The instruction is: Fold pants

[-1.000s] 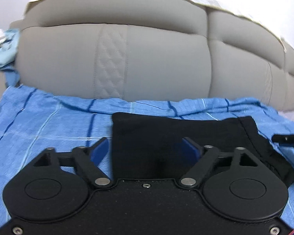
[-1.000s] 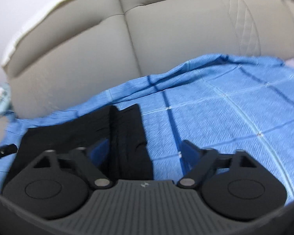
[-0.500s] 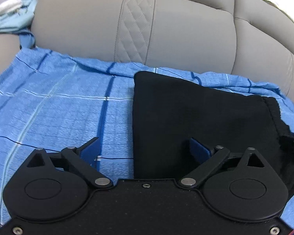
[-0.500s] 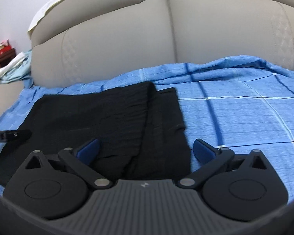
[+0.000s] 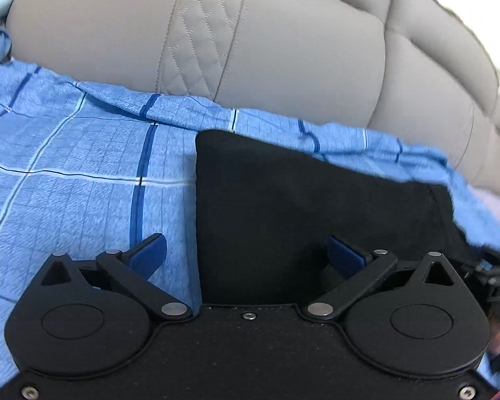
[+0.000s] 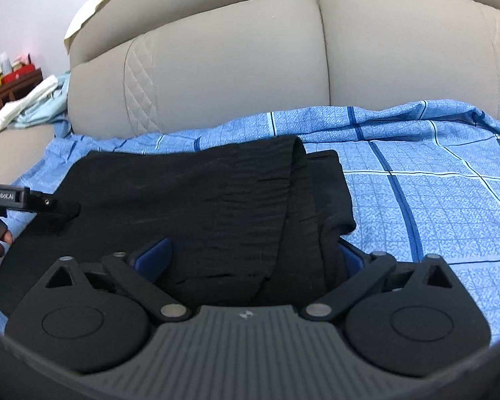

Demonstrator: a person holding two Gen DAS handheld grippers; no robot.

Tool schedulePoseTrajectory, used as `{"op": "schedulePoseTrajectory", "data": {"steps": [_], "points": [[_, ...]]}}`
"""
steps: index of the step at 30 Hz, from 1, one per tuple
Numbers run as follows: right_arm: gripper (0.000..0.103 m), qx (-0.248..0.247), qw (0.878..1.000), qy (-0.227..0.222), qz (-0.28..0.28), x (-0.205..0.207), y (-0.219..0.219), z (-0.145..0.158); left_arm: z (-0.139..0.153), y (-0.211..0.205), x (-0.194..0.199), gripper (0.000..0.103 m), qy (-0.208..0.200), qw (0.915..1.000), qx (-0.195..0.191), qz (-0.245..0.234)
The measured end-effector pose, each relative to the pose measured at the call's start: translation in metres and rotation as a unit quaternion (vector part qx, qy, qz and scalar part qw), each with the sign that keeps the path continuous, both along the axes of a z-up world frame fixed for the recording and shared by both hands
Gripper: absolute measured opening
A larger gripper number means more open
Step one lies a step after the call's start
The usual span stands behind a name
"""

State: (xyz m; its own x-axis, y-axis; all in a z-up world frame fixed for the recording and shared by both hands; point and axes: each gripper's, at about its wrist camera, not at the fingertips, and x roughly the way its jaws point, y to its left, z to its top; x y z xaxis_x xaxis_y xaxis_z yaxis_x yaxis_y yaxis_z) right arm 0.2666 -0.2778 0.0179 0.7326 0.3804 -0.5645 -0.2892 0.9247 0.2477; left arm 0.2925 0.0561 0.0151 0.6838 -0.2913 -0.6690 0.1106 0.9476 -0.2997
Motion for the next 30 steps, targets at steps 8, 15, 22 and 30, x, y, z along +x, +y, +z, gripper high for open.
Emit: {"op": "schedulePoseTrajectory", "data": {"steps": [8, 15, 22, 30], "points": [[0.046, 0.051, 0.998, 0.003, -0.034, 0.001, -0.008, 0.002, -0.005, 0.020, 0.003, 0.101, -0.015, 0.9964, -0.084, 0.001], [0.037, 0.085, 0.995, 0.003, -0.051, 0.007, -0.003, -0.002, 0.015, -0.015, 0.001, 0.007, -0.046, 0.9976, 0.043, 0.029], [0.037, 0.066, 0.996, 0.008, -0.052, 0.030, 0.026, 0.001, 0.019, -0.006, 0.014, 0.015, -0.050, 0.9928, 0.086, 0.066], [0.077, -0.061, 0.995, -0.012, -0.073, -0.004, 0.019, 0.012, 0.025, -0.017, -0.008, 0.072, -0.066, 0.9890, 0.120, 0.055]]}}
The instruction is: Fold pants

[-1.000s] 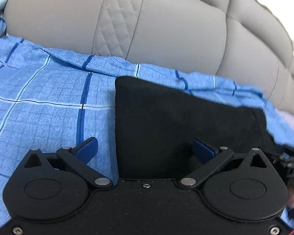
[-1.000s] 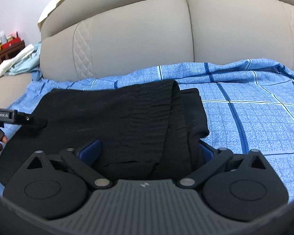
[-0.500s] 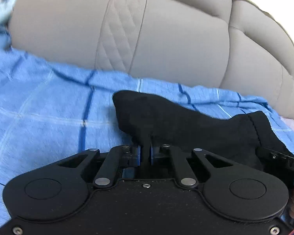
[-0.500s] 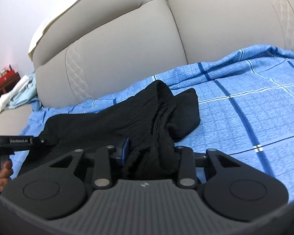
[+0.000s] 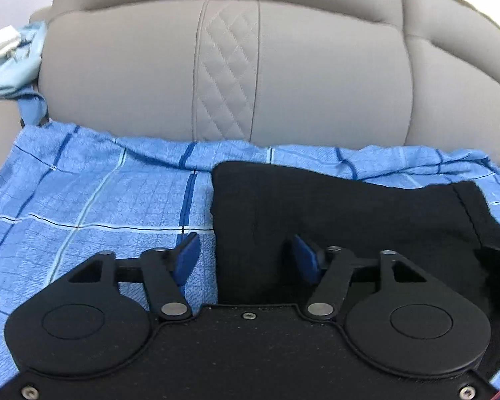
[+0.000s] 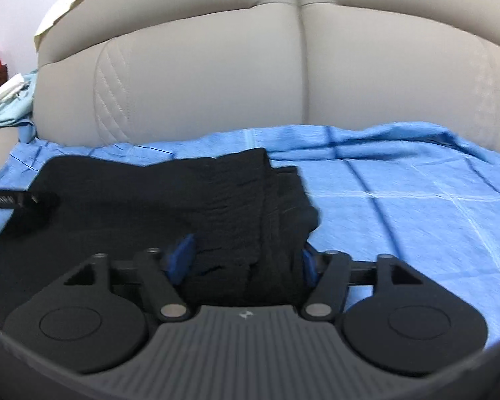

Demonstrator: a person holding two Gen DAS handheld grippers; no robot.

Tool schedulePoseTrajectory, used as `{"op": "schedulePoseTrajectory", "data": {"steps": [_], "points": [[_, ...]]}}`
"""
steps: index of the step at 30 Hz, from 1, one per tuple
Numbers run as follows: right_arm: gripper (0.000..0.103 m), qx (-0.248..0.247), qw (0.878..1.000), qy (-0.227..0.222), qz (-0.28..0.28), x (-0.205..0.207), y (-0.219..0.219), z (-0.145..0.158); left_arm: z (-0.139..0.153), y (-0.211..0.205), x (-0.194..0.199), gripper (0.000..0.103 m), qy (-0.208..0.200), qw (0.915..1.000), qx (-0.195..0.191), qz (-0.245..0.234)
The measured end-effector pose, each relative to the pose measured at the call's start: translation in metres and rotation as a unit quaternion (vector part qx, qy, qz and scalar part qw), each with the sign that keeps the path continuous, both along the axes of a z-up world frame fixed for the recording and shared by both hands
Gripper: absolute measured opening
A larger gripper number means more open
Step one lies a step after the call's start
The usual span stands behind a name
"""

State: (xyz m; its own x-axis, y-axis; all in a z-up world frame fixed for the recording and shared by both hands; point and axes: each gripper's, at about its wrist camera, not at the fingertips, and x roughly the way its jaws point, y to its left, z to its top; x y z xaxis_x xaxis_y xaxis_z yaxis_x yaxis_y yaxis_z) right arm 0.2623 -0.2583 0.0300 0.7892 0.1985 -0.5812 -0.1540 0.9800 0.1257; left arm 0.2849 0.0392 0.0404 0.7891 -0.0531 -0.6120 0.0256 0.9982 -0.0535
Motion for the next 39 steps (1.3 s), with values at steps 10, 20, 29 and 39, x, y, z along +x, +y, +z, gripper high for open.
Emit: {"op": "schedulePoseTrajectory", "data": {"steps": [10, 20, 29, 39], "points": [[0.093, -0.015, 0.998, -0.020, -0.050, -0.060, -0.006, 0.014, 0.018, -0.006, -0.085, 0.097, -0.062, 0.9980, 0.002, -0.006], [0.103, -0.071, 0.995, -0.071, -0.001, -0.141, 0.044, 0.004, 0.003, -0.037, -0.162, 0.101, -0.040, 0.9980, -0.012, -0.047], [0.103, -0.063, 0.996, -0.053, -0.021, -0.163, 0.050, -0.021, -0.020, -0.051, -0.180, 0.102, -0.008, 0.9989, -0.001, -0.046], [0.103, -0.057, 0.996, -0.070, -0.026, -0.163, 0.055, -0.029, -0.028, -0.058, -0.172, 0.102, -0.012, 0.9984, 0.037, -0.041]]}}
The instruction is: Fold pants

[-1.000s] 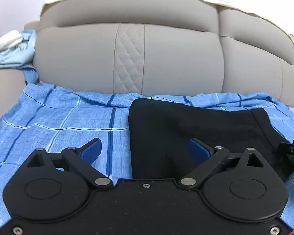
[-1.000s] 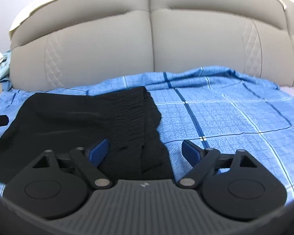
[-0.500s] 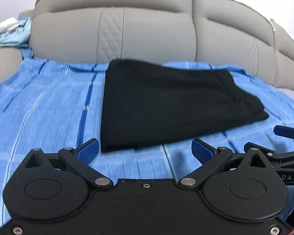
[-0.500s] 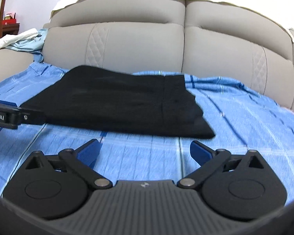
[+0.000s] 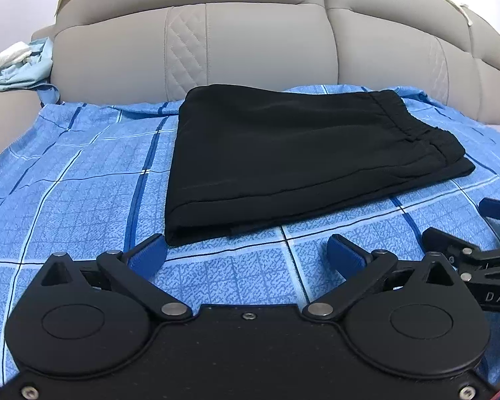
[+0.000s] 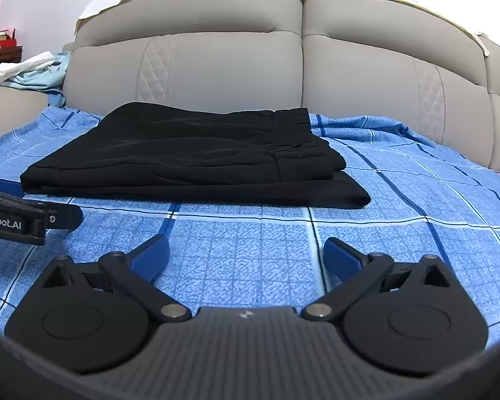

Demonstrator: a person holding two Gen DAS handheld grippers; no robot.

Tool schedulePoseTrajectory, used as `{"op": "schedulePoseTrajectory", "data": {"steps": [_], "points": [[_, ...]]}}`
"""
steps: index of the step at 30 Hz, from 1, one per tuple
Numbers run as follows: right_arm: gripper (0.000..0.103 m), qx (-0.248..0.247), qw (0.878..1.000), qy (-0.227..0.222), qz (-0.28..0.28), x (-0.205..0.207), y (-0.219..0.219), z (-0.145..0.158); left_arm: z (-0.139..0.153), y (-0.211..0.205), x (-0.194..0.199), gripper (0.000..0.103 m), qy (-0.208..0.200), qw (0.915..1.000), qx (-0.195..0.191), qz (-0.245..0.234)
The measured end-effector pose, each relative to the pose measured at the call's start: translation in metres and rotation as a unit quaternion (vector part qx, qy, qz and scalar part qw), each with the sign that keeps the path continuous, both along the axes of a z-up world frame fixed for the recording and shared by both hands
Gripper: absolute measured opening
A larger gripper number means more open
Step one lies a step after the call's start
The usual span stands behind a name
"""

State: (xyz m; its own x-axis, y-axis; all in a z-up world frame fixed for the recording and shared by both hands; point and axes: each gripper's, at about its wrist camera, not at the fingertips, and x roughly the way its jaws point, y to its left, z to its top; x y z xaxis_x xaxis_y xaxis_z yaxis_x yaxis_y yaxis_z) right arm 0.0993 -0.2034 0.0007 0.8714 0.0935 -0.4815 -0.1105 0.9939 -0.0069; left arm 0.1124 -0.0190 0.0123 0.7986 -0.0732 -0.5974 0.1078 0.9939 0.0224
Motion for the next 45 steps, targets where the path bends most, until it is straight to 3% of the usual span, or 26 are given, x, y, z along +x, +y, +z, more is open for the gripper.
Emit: {"op": "schedulePoseTrajectory", "data": {"steps": [9, 45], "points": [[0.103, 0.001, 1.000, 0.000, 0.003, 0.005, 0.006, 0.000, 0.002, 0.006, 0.013, 0.103, 0.003, 0.9997, -0.002, 0.026], [0.103, 0.001, 1.000, 0.000, 0.000, 0.006, 0.007, -0.002, 0.000, 0.007, 0.008, 0.103, 0.001, 0.9993, 0.000, 0.038]]}}
